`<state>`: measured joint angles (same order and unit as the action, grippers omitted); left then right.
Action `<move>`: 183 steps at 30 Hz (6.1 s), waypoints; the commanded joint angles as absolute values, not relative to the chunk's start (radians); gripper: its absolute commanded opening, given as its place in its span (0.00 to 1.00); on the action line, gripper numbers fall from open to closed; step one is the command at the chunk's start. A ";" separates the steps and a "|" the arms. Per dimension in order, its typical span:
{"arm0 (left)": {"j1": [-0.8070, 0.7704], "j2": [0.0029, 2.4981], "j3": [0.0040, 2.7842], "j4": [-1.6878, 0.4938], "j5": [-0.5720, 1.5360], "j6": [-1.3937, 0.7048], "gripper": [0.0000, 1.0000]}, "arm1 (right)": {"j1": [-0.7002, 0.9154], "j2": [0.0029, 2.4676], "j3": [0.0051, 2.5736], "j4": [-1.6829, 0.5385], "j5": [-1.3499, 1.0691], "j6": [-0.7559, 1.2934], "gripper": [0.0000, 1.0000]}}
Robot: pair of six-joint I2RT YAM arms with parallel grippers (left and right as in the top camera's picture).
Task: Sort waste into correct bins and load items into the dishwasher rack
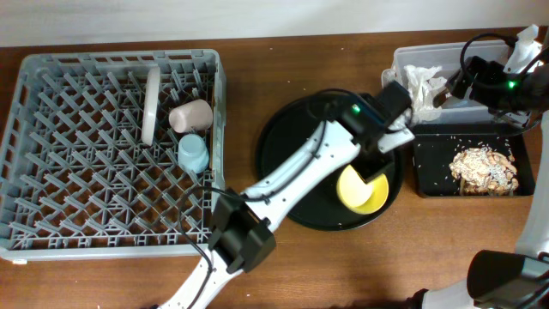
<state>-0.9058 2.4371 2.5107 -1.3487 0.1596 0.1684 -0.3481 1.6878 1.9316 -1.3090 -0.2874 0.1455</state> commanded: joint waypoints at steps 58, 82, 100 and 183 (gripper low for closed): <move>0.161 1.638 1.886 -1.633 0.871 0.426 0.00 | -0.347 1.692 1.928 -1.321 -0.280 0.109 0.98; 0.527 1.844 1.343 -1.307 1.216 0.578 0.00 | -0.347 1.692 1.928 -1.320 -0.279 0.108 0.98; 0.537 1.888 1.338 -1.418 1.174 0.581 0.00 | -0.347 1.692 1.928 -1.321 -0.279 0.108 0.98; 0.055 1.533 1.850 -1.269 0.291 0.087 0.99 | -0.049 1.201 1.622 -1.008 -0.160 -0.149 0.98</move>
